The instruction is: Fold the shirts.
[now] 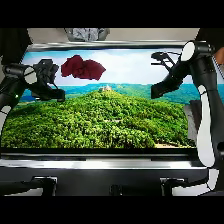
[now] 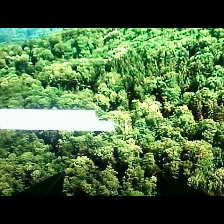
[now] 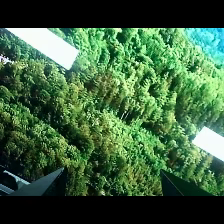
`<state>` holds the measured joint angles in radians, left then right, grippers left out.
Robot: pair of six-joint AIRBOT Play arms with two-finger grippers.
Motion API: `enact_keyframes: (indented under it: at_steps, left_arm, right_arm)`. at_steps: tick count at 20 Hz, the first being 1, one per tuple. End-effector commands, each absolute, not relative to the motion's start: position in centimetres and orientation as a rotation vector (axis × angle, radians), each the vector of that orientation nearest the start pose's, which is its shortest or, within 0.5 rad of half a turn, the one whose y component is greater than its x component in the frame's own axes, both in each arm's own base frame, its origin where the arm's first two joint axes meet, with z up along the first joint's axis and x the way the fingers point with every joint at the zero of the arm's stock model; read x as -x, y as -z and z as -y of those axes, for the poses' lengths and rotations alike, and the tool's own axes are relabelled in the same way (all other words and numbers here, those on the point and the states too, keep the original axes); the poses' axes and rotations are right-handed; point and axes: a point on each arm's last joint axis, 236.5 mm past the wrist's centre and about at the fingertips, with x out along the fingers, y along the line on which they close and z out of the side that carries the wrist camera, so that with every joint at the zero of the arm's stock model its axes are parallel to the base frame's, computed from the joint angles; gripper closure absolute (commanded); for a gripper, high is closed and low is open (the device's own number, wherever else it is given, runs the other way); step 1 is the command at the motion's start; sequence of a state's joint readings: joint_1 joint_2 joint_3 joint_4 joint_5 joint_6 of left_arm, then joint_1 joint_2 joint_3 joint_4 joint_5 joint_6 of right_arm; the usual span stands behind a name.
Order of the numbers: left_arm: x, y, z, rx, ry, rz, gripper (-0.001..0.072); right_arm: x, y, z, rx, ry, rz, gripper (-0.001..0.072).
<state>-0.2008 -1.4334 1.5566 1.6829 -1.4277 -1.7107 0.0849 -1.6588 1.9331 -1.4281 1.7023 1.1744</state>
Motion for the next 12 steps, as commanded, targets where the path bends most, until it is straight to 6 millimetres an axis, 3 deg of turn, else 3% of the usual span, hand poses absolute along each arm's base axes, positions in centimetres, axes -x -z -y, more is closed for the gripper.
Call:
enact_keyframes:
  at_steps: [1,8,12]
  left_arm:
    - [-41.3,-7.1,5.7,-0.096,-0.003,-1.288,-0.0005]
    - [-41.3,-7.1,5.7,-0.096,-0.003,-1.288,-0.0005]
    - [-41.3,-7.1,5.7,-0.096,-0.003,-1.288,-0.0006]
  right_arm:
    - [-43.1,-8.7,-7.1,0.300,-0.481,-1.369,0.0011]
    - [-43.3,-8.7,-7.1,0.300,-0.479,-1.360,0.0011]
    - [-45.7,-9.1,-6.6,0.319,-0.430,-1.268,0.0008]
